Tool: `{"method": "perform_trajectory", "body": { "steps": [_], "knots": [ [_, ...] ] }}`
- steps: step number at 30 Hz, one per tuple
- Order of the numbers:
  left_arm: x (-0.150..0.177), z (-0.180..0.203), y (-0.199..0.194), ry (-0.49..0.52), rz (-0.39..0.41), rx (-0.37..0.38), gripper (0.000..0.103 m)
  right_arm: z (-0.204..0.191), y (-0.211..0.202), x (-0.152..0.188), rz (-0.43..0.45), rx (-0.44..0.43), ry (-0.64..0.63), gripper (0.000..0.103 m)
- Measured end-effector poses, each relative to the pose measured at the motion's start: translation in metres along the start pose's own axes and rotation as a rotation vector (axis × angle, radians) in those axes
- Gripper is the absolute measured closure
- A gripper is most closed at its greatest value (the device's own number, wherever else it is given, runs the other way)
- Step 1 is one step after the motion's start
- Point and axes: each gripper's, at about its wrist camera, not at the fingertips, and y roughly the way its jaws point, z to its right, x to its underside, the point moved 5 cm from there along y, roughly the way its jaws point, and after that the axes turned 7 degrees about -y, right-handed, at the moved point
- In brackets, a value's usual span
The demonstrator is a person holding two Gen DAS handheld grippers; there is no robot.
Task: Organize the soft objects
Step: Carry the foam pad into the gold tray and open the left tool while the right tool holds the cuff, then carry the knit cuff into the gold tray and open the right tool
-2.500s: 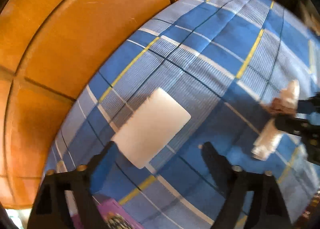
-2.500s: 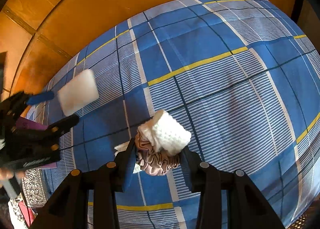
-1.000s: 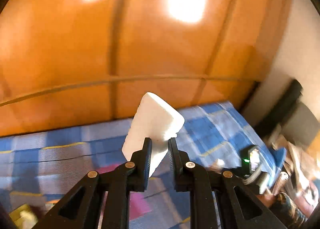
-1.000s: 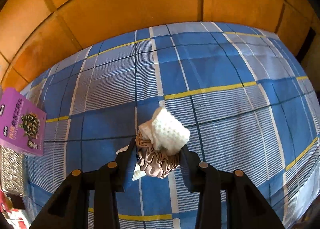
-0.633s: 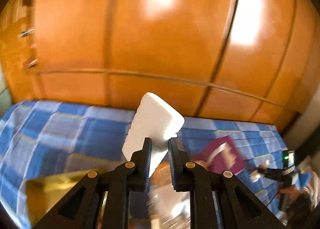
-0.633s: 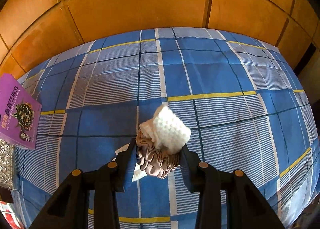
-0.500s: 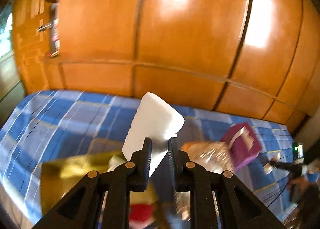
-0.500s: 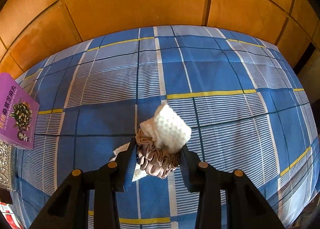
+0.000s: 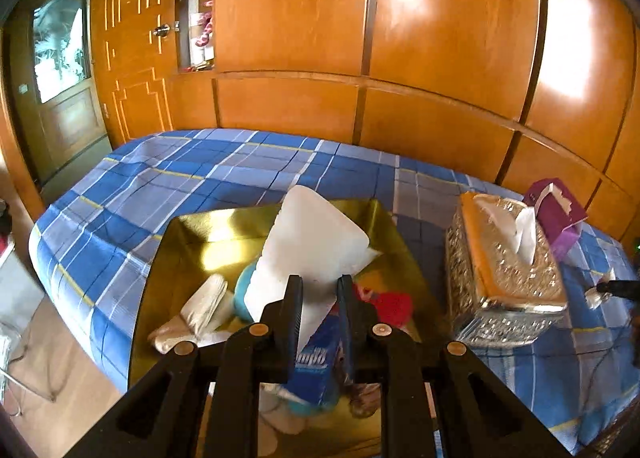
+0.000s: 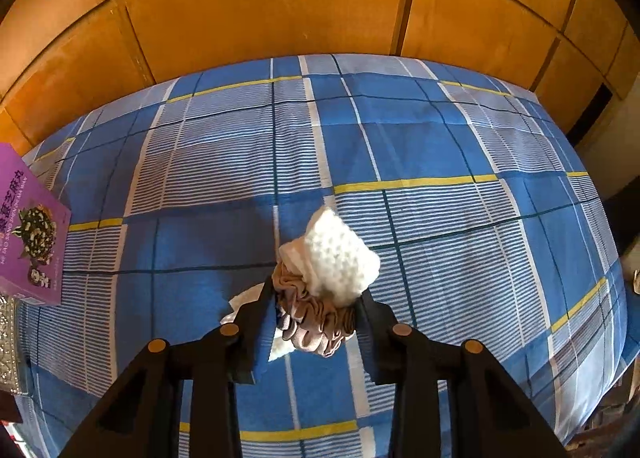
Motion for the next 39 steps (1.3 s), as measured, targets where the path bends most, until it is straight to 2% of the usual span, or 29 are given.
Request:
{"method": "perform_trajectory", "body": {
  "steps": [8, 16, 21, 27, 32, 39],
  "knots": [
    [0.016, -0.001, 0.002, 0.037, 0.013, -0.023, 0.084, -0.029, -0.036, -0.011, 0.069, -0.028, -0.035, 0.069],
    [0.024, 0.000, 0.004, 0.050, 0.015, -0.019, 0.083, -0.065, -0.097, -0.042, 0.206, -0.082, -0.086, 0.069],
    [0.031, -0.001, 0.008, 0.051, 0.003, -0.020, 0.083, -0.110, -0.152, -0.063, 0.325, -0.180, -0.146, 0.069],
    [0.036, -0.003, 0.012, 0.049, -0.009, -0.015, 0.083, -0.191, -0.211, -0.069, 0.440, -0.321, -0.296, 0.069],
    [0.040, -0.004, 0.014, 0.047, -0.013, -0.014, 0.083, -0.257, -0.230, -0.048, 0.443, -0.444, -0.429, 0.069],
    [0.037, -0.013, 0.013, -0.008, -0.028, 0.026, 0.082, -0.336, -0.219, -0.001, 0.348, -0.572, -0.596, 0.069]
  ]
}}
